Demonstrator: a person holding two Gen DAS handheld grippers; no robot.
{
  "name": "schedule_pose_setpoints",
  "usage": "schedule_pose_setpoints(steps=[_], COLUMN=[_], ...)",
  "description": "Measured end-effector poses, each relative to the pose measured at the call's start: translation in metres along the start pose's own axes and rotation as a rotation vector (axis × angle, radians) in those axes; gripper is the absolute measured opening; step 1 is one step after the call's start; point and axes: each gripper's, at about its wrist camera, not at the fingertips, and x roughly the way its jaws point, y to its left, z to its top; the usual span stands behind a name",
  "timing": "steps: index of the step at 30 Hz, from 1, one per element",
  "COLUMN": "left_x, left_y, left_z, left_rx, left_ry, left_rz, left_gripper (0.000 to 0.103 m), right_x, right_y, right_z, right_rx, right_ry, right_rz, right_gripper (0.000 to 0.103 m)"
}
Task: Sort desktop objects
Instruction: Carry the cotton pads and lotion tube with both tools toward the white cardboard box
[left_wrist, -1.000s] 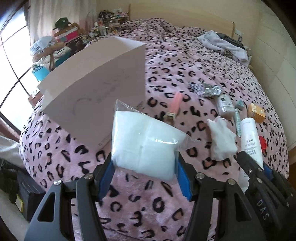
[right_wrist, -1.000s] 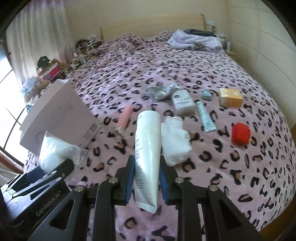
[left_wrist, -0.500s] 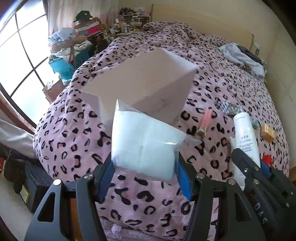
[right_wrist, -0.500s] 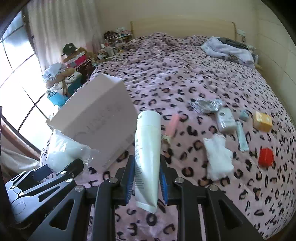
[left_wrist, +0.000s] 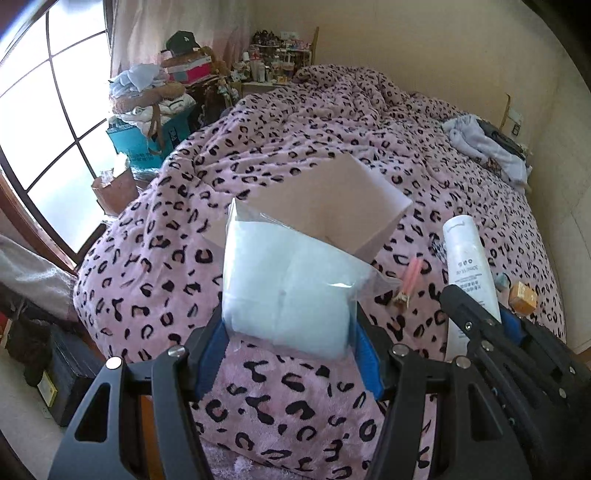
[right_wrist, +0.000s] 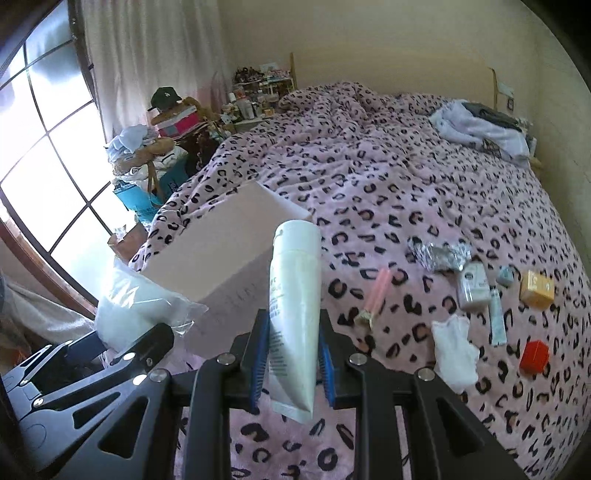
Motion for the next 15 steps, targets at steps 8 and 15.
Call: schedule_pose_setpoints(steps=[8, 15], left_x=[0.004, 0.024], left_y=[0.017, 0.025], left_z=[0.022, 0.037], left_rx=[-0.022, -0.032], left_ry=[0.0, 0.025], left_rz=[0.027, 0.03], left_gripper=[0.063, 0.063], right_x=[0.013, 0.049], right_y=[0.024, 0.038], right_z=[0.033, 0.06], right_rx=[-0.057, -0.093], right_ry=[0.002, 0.043], right_rz=[0.029, 0.031], right_gripper=[0.025, 0.025])
